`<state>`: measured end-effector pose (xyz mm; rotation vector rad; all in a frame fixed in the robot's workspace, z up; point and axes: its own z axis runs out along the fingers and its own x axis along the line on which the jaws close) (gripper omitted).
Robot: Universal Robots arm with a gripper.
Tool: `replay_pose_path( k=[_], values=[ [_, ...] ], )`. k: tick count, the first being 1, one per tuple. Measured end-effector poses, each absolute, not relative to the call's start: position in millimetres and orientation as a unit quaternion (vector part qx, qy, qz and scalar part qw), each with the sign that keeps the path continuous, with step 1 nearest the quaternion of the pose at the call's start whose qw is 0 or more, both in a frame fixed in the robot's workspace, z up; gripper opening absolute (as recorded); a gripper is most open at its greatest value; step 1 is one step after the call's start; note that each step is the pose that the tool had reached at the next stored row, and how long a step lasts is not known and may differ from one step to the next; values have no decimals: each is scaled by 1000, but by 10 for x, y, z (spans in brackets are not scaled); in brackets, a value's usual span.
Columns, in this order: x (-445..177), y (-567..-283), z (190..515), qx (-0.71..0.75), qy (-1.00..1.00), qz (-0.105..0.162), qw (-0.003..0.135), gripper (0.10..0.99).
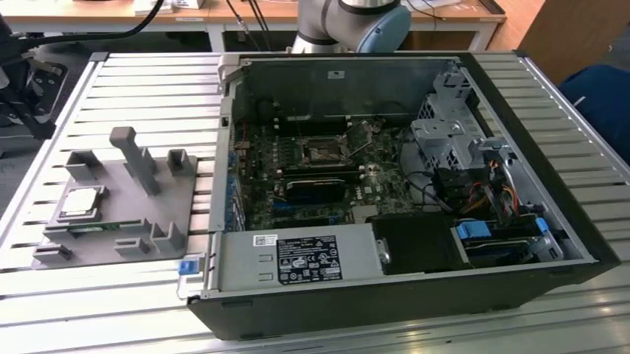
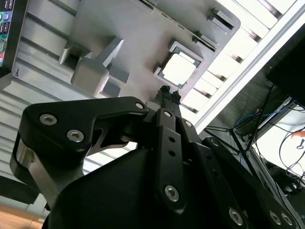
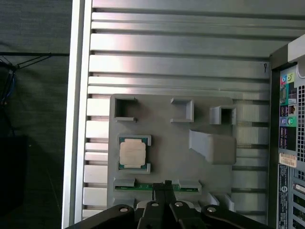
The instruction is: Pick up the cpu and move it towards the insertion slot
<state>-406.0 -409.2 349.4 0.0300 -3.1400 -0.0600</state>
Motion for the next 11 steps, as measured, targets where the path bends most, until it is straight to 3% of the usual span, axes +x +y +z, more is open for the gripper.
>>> replay_pose_path(
  k=[11],
  values=[
    [-4244, -4035, 3478, 9, -1000, -19, 0, 106]
  ],
)
